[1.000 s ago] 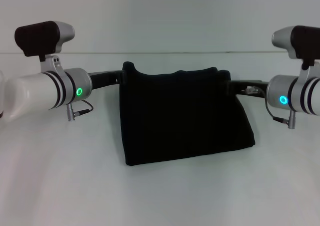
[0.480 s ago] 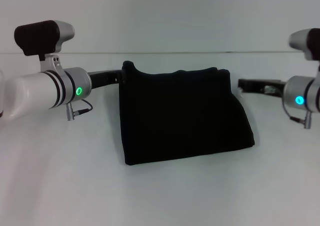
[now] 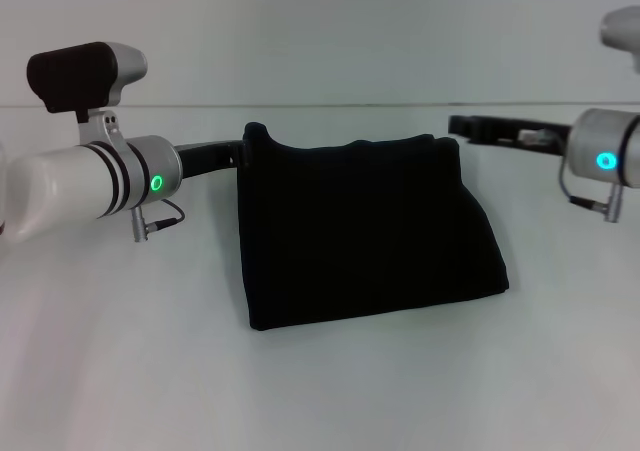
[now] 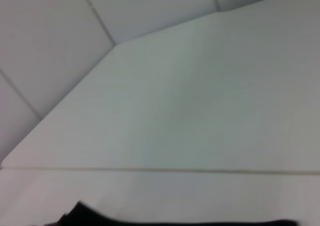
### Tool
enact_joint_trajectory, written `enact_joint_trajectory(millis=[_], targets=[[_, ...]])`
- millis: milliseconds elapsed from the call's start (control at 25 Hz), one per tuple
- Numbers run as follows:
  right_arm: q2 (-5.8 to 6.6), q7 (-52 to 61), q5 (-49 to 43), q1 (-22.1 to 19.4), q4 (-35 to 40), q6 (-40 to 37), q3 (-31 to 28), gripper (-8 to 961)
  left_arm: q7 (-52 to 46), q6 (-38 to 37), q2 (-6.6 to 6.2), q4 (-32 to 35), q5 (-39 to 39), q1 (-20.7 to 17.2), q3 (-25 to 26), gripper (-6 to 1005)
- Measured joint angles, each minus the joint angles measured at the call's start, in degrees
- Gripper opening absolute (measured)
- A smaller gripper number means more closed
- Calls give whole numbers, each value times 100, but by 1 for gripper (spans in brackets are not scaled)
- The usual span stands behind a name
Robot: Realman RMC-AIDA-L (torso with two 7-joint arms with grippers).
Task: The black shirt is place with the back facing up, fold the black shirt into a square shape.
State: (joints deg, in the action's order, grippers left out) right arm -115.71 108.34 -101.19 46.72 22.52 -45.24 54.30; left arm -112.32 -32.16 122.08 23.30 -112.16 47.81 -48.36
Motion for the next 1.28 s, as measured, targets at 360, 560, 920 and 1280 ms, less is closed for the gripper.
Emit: enact_joint_trajectory(millis=[360,560,920,1280], targets=[[-366,4,-341,510,-488,863,533,6,0,-26,6,0,2,43,-35,13],[-442,-6,-368,645,-631,1209,674,7,0,-82,9,-1,1,58,-42,14],[-405,36,-375,640,-930,1879,860,9,0,-135,17,-1,-20,54,-42,13],[-397,-11,-314,229,-519,2084,812,11,7,-99,16,-1,-40,23,-41,14]])
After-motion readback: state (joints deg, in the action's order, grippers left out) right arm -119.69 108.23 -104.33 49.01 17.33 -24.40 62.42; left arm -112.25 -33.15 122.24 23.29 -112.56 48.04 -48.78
